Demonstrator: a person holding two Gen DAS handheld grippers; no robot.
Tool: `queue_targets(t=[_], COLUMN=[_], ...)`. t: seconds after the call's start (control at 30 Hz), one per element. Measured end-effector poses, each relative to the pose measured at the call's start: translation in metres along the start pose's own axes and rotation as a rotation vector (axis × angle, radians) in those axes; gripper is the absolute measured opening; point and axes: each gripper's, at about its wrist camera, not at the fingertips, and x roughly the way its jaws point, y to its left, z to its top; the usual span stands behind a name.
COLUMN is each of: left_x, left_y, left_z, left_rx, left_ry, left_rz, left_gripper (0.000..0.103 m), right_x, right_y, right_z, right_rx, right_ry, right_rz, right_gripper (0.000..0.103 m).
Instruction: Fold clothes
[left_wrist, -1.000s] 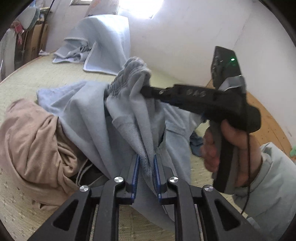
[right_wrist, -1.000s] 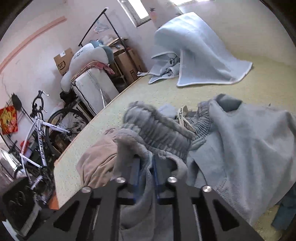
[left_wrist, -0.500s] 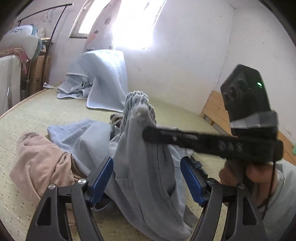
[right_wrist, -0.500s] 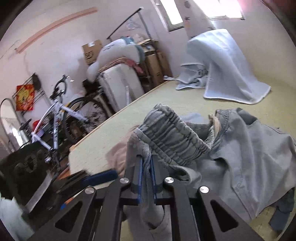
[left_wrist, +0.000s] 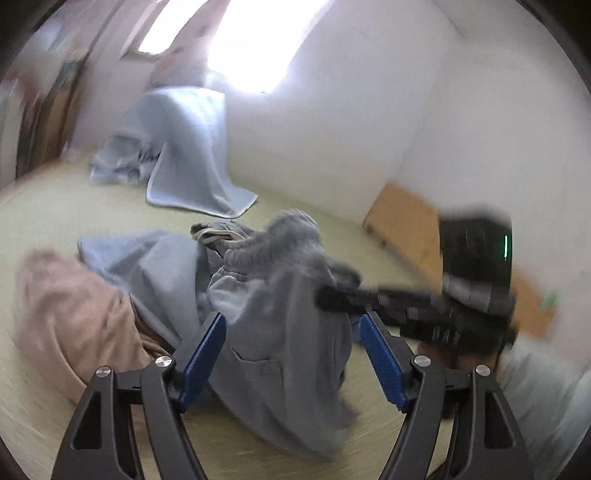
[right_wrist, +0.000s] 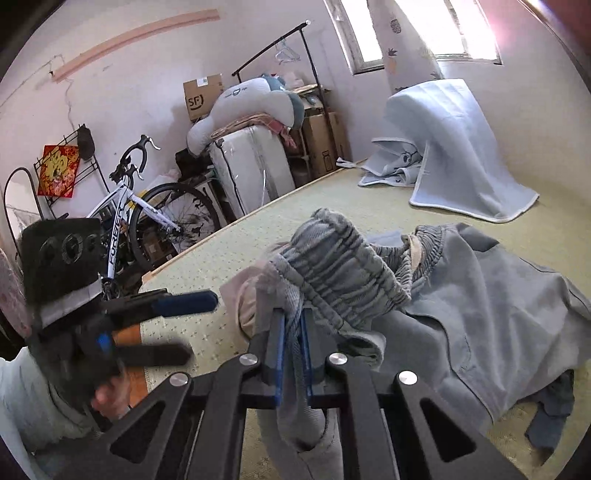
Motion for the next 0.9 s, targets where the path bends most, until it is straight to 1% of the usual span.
queue_targets(t=[0.07, 0.1, 0.2, 0.3, 0.37, 0.43, 0.53, 0.57, 0.6, 0.63, 0.67, 0.7, 0.73, 0.8, 0.9], left_x=[-0.003, -0.003, 0.0, 0.005, 0.01, 0.016, 0.023, 0.025, 0.026, 0.028, 0.03, 0.033, 0.036, 0.04, 0.042], left_y=[0.013, 0.015, 0.013, 0.008, 0.008, 0.013, 0.017, 0.017, 0.018, 0.018, 0.02, 0.023, 0.026, 0.032, 0.038], left_z=[0.005, 0.007, 0.009, 0.008, 0.006, 0.004, -0.002, -0.004, -0.006, -0.008, -0.01, -0.012, -0.014, -0.018, -0.021], left_rx=[-0.082, -0.102, -0.095, -0.072, -0.07, -0.089, -0.102, -0.101, -0.1, -0.099, -0.102, -0.11, -0.118, -0.136, -0.163], left_ry=[-0.013, -0.013, -0.001, 0.03, 0.054, 0.082, 0.123, 0.138, 0.153, 0.168, 0.182, 0.197, 0.213, 0.229, 0.236], left_rz=[-0.036, -0.057, -0.086, -0.057, -0.033, -0.008, 0.024, 0.035, 0.046, 0.057, 0.069, 0.081, 0.094, 0.114, 0.124], left_gripper=[0.079, 0.079, 0.08, 0.08, 0.08, 0.08, 0.08, 0.076, 0.071, 0.057, 0.044, 0.041, 0.034, 0.032, 0.03], right_x=[0.0, 0.0, 0.006, 0.013, 0.017, 0.022, 0.026, 0.027, 0.027, 0.026, 0.025, 0.026, 0.028, 0.034, 0.036], right_y=[0.006, 0.011, 0.032, 0.055, 0.067, 0.082, 0.093, 0.097, 0.099, 0.103, 0.108, 0.113, 0.119, 0.129, 0.119], right_z=[-0.003, -0.004, -0.014, -0.024, -0.031, -0.04, -0.05, -0.052, -0.054, -0.055, -0.057, -0.059, -0.062, -0.069, -0.079], right_rx=[-0.025, -0.045, -0.123, -0.198, -0.234, -0.297, -0.326, -0.33, -0.332, -0.334, -0.336, -0.352, -0.38, -0.433, -0.426], right_ry=[-0.01, -0.013, -0.014, -0.008, -0.004, 0.012, 0.026, 0.027, 0.029, 0.03, 0.027, 0.031, 0.044, 0.071, 0.109], right_rz=[-0.019, -0.033, -0.069, -0.086, -0.075, -0.078, -0.06, -0.055, -0.032, -0.002, 0.046, 0.061, 0.058, 0.048, 0.015], right_gripper=[0.007, 0.007, 0.007, 0.007, 0.007, 0.007, 0.007, 0.007, 0.0, 0.0, 0.0, 0.0, 0.0, 0.0, 0.001])
